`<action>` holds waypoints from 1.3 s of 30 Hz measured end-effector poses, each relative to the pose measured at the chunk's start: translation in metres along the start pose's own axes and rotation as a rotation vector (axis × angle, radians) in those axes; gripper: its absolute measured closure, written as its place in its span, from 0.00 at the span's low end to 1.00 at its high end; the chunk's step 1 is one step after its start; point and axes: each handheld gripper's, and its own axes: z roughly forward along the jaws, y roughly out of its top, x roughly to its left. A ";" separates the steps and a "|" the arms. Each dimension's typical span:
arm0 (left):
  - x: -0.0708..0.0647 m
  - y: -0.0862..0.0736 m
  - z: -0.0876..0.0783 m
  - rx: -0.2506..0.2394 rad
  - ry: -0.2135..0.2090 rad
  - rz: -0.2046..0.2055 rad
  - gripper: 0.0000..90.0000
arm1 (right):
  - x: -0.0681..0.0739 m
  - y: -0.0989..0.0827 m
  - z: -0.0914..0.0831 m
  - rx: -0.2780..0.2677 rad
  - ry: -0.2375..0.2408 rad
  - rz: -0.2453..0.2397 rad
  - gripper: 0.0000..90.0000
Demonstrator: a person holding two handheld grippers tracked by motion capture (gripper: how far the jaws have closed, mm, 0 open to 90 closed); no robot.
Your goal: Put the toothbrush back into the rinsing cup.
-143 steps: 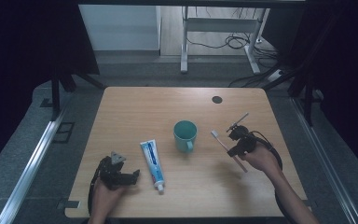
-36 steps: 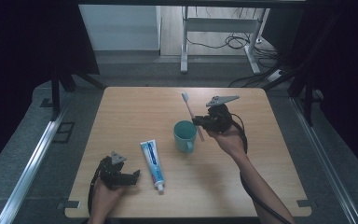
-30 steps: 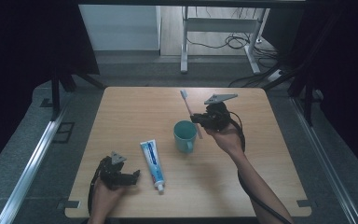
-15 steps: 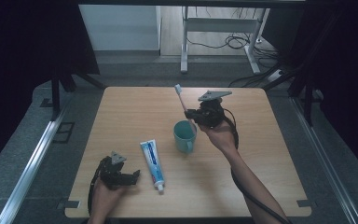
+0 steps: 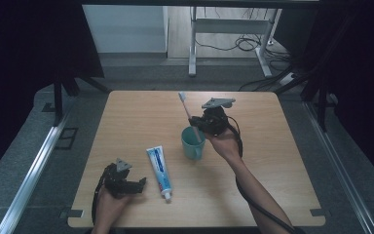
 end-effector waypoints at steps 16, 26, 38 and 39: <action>0.000 0.000 0.000 0.001 0.000 0.000 0.01 | -0.004 -0.024 0.016 0.028 0.004 0.011 0.93; 0.000 0.000 0.000 0.000 0.000 0.000 0.01 | -0.006 -0.037 0.026 0.050 0.011 0.029 0.93; 0.000 0.000 0.000 -0.001 0.000 -0.004 0.01 | -0.007 -0.048 0.038 0.085 0.020 0.043 0.92; 0.000 0.000 0.000 0.000 0.000 -0.004 0.01 | -0.007 -0.049 0.039 0.086 0.020 0.045 0.92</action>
